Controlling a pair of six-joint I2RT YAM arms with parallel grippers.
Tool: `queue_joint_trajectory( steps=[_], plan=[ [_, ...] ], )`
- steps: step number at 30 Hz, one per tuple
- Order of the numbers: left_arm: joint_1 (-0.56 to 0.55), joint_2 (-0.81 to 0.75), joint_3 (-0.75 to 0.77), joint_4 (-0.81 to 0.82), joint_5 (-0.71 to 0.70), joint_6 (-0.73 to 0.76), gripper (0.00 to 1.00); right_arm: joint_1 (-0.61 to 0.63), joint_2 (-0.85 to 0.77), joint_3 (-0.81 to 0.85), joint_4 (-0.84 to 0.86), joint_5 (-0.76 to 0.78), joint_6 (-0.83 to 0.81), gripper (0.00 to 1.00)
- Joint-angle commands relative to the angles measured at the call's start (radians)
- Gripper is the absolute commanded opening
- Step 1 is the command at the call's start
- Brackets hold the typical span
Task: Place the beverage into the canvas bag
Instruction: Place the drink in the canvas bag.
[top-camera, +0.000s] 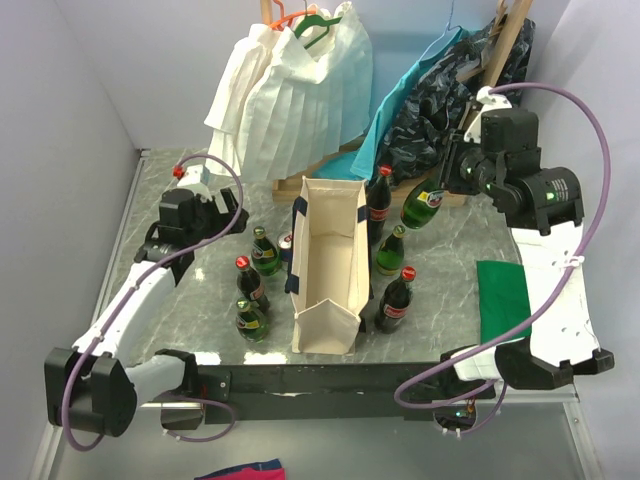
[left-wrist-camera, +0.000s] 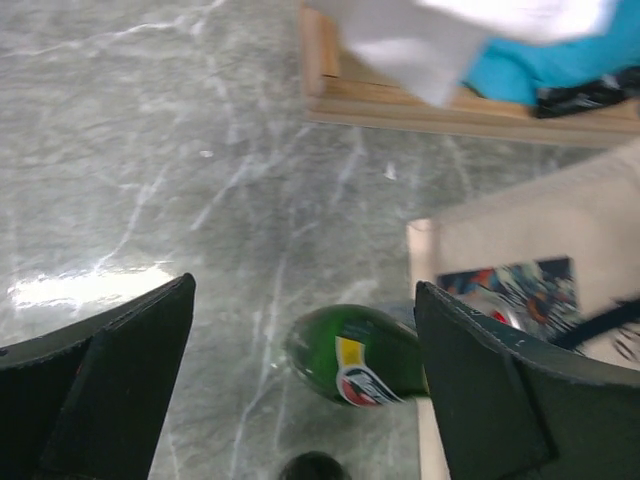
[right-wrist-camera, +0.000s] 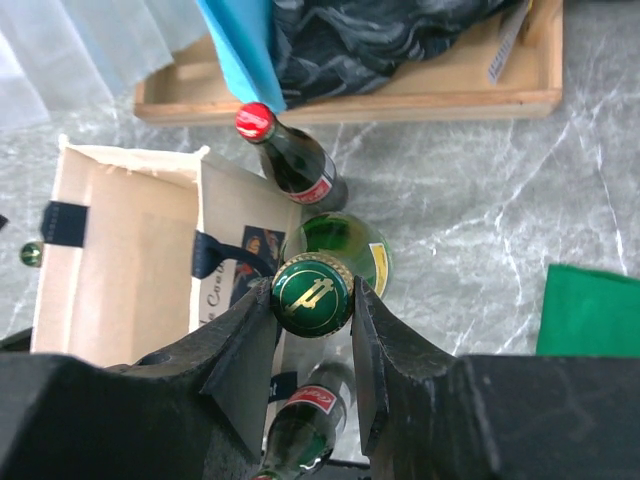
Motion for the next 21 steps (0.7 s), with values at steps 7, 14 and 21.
queue_joint_trajectory(
  steps=[7, 14, 21],
  plan=[
    [-0.022, -0.066, 0.173, -0.025, 0.294, 0.044, 0.87, 0.027, -0.017, 0.116, 0.115, 0.006, 0.013, 0.00],
    [-0.074, -0.017, 0.276, -0.096, 0.429, 0.071, 0.71, 0.040, 0.011, 0.182, 0.095, 0.024, 0.018, 0.00],
    [-0.207, 0.039, 0.315, -0.150, 0.404, 0.105, 0.58, 0.047, 0.034, 0.257, 0.084, 0.019, 0.023, 0.00]
  ],
)
